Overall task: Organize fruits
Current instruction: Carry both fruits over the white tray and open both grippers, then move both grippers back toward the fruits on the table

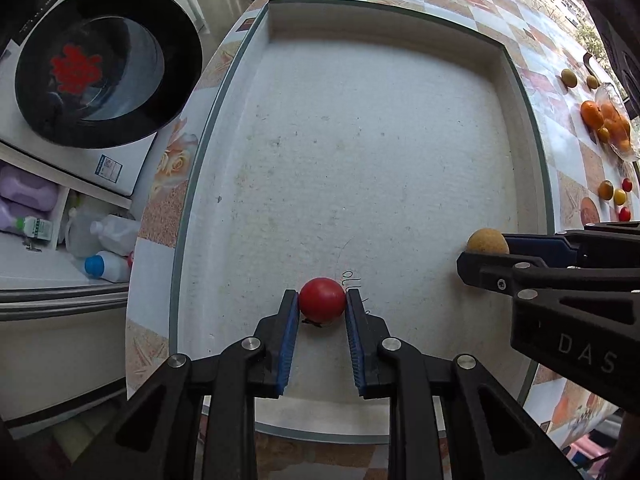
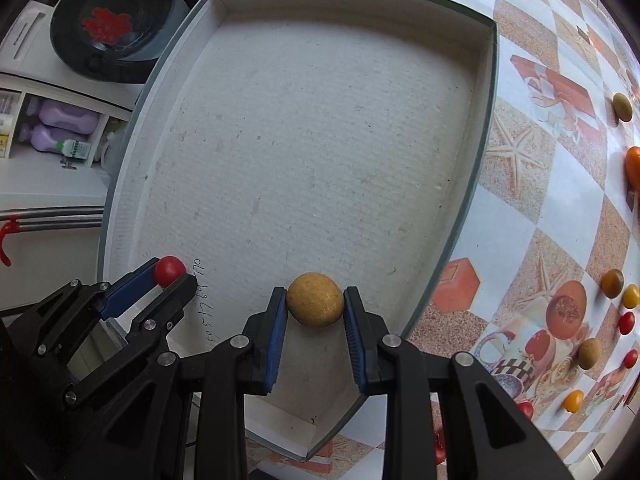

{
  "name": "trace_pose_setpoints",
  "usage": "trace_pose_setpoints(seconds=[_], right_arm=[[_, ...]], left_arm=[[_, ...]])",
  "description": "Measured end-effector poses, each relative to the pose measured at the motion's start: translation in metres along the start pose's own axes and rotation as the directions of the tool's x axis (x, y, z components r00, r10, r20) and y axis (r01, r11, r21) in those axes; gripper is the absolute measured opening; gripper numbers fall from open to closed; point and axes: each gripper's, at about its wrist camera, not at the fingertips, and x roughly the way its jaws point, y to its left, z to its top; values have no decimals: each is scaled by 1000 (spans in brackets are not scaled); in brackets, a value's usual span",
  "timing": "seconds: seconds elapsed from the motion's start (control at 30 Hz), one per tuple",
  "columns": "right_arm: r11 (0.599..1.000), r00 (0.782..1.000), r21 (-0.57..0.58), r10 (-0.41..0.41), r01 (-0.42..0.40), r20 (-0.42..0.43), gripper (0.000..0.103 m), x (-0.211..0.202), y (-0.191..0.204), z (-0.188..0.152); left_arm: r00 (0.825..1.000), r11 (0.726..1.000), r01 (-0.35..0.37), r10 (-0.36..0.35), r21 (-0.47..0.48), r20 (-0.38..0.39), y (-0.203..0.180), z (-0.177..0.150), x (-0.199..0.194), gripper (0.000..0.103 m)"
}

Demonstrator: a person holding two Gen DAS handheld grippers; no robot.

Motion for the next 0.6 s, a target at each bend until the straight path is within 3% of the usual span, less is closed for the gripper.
trace_pose_setpoints(seconds=[0.07, 0.1, 0.13, 0.17, 0.23, 0.4, 0.6], right_arm=[[1000, 1000, -5, 7, -7, -5, 37, 1, 3, 4], [1000, 1000, -10, -1, 1, 0, 43, 0, 4, 4], [1000, 1000, -16, 0, 1, 8, 46, -3, 3, 4], [1000, 1000, -21, 0, 1, 14, 48, -6, 2, 3], [1000, 1000, -27, 7, -6, 30, 54, -13, 1, 3], [999, 995, -28, 23, -21, 98, 80, -38, 2, 1], [999, 987, 23, 25, -29, 157, 85, -67, -15, -4]], left_arm=[[1000, 1000, -2, 2, -1, 0, 0, -2, 0, 26], [1000, 1000, -12, 12, 0, 0, -1, -2, 1, 44], [1000, 1000, -22, 22, -2, 11, -1, -3, -1, 74], [999, 1000, -31, 31, -3, 40, -1, -4, -5, 81], [997, 999, -33, 33, 4, 72, 1, -5, -11, 82], [998, 1000, -29, 30, -10, 52, 5, -2, -14, 82], [998, 999, -31, 31, 7, 49, -3, -1, -23, 82]])
